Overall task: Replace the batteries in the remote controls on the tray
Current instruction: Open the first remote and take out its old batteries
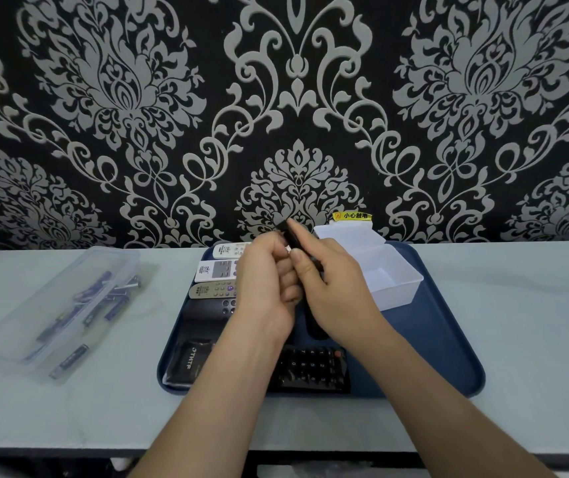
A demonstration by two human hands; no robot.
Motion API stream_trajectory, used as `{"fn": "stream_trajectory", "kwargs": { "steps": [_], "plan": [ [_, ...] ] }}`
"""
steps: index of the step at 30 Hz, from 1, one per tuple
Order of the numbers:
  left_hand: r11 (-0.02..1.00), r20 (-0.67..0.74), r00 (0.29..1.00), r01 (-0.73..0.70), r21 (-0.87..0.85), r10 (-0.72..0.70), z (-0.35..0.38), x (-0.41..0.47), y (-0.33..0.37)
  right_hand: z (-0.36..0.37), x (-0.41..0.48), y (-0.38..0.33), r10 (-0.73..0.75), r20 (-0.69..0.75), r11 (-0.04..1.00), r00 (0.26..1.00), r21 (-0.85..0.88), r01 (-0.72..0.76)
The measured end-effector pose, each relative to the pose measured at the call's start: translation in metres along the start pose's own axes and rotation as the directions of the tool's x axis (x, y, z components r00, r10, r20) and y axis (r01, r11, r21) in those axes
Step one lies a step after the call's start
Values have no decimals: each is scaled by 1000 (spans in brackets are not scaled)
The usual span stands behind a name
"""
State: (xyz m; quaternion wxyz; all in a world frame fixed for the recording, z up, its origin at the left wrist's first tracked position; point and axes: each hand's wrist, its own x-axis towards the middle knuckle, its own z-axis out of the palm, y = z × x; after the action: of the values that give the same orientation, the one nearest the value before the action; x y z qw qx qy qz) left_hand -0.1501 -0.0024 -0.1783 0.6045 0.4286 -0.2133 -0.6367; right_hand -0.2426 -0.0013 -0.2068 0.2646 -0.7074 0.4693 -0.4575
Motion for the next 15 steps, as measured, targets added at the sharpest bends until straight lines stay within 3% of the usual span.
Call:
{"fn": "stream_trajectory", "kwargs": {
  "steps": [8, 15],
  "plan": [
    [985, 114, 991, 82, -151, -65, -4, 5, -5, -3, 3, 5, 51, -44, 974, 998, 225, -40],
    [984, 102, 992, 94, -150, -79, -6, 5, 0, -4, 3, 7, 2, -36, 984, 999, 180, 5]
  ]
}}
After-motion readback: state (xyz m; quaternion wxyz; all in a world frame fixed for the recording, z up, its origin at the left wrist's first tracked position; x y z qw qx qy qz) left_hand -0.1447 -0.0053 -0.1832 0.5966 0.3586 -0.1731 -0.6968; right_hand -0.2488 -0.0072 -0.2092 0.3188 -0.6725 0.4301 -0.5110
